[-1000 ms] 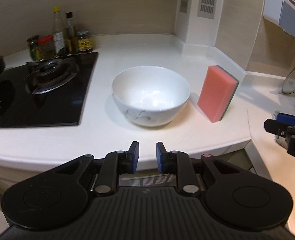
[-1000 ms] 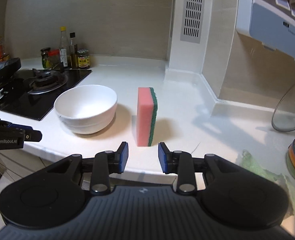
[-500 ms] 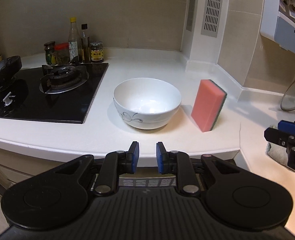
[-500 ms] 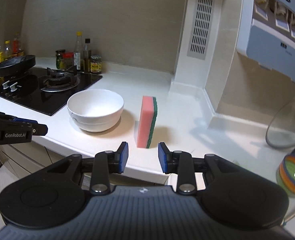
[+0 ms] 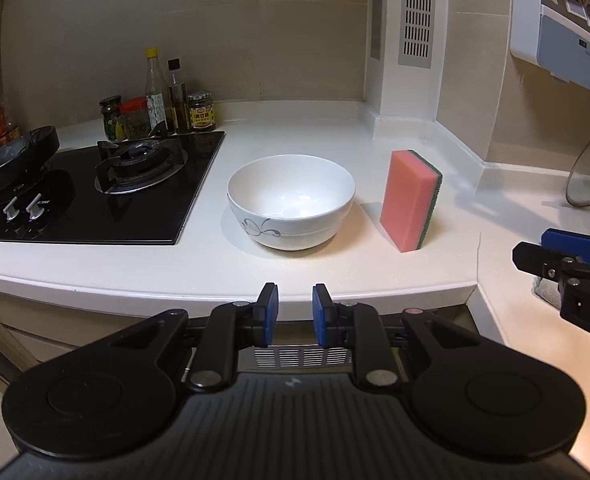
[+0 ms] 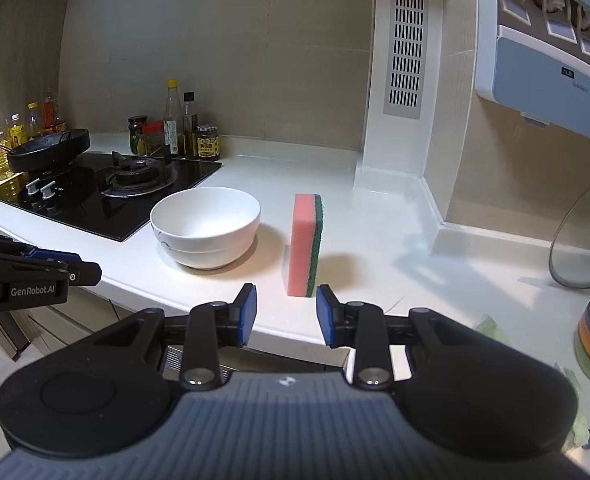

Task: Clean bowl
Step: 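Move the right tool toward the upright pink-and-green sponge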

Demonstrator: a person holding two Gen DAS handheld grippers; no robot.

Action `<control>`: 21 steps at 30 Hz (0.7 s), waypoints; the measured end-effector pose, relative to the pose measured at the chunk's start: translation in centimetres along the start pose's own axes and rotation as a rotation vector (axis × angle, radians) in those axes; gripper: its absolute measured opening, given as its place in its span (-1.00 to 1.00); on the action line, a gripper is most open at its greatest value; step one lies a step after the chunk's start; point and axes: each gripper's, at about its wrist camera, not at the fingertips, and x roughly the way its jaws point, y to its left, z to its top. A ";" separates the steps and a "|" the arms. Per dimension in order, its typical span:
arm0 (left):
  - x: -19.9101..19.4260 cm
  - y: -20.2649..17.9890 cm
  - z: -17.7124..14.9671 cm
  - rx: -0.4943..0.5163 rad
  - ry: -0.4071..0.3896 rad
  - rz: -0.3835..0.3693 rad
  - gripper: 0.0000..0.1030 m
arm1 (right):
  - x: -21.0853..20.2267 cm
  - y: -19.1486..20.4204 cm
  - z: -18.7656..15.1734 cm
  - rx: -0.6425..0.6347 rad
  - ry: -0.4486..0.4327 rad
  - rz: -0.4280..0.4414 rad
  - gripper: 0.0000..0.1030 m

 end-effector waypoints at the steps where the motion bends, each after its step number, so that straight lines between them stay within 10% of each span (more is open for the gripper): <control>1: -0.1 -0.1 0.7 0.000 0.004 0.002 -0.53 | 0.0 -0.1 0.0 0.006 0.001 0.002 -0.46; 21: 3.9 -9.6 0.6 -0.086 -0.012 0.070 -0.53 | 1.0 1.4 0.7 -0.044 0.012 -0.021 -0.45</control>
